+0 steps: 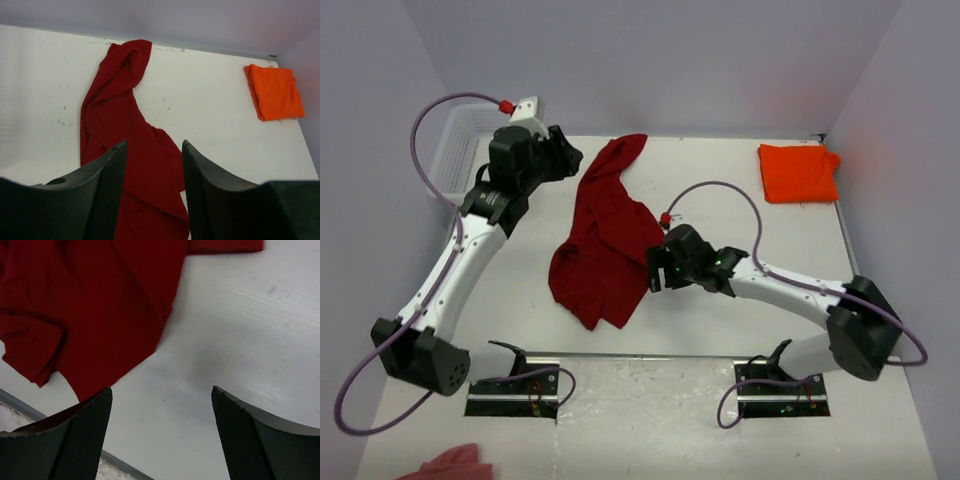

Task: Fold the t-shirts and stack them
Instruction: Move the tshirt to the center of the board, then flatten out the tshirt

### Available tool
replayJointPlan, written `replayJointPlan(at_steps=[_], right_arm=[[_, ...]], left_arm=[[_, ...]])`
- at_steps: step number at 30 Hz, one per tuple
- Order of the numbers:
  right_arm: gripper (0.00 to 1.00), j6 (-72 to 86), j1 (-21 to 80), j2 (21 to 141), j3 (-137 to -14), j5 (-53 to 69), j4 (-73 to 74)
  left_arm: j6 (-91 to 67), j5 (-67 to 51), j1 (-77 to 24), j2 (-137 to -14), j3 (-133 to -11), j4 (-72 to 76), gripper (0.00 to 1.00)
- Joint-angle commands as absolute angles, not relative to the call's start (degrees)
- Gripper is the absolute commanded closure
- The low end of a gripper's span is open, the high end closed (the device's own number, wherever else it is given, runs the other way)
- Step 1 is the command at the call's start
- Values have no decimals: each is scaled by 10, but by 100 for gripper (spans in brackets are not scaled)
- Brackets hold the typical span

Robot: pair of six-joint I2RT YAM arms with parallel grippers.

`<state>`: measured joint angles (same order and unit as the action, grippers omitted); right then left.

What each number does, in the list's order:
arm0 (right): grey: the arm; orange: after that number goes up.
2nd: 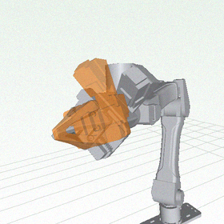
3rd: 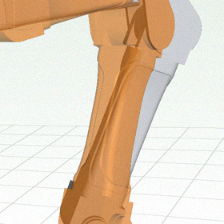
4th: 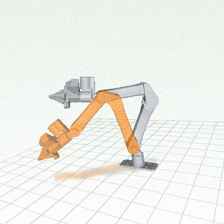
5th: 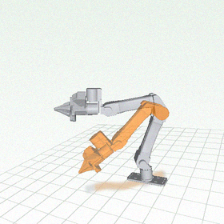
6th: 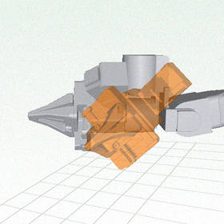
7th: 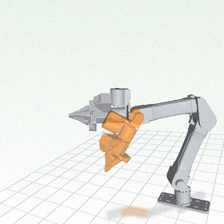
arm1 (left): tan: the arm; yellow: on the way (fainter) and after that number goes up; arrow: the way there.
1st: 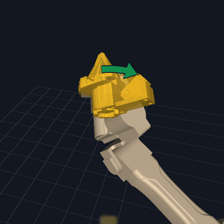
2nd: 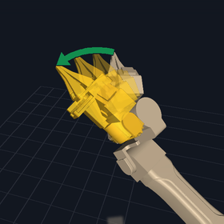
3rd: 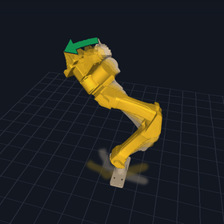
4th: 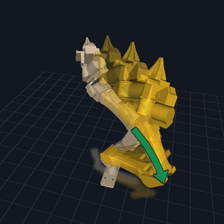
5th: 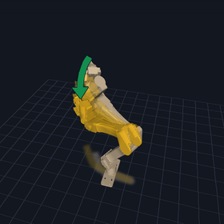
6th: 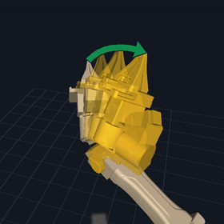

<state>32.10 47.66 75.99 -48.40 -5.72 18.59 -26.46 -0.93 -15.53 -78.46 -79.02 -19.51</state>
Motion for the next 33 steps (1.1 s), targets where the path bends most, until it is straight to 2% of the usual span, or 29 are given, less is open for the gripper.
replayJointPlan(at_steps=[1,5,13,22,33], right_arm=[[20,329,535,834,-554,8,165],[28,341,575,928,-619,0,187],[28,358,617,985,-664,-11,209],[30,392,649,1055,-668,-26,231],[38,433,675,1143,-691,-47,282]], left_arm=[[-258,33,-178,-741,-695,-263,53],[-260,61,-191,-682,-608,-282,61],[-271,48,-191,-633,-519,-294,62],[-270,28,-191,-602,-501,-298,61],[-259,9,-191,-546,-506,-314,57]])
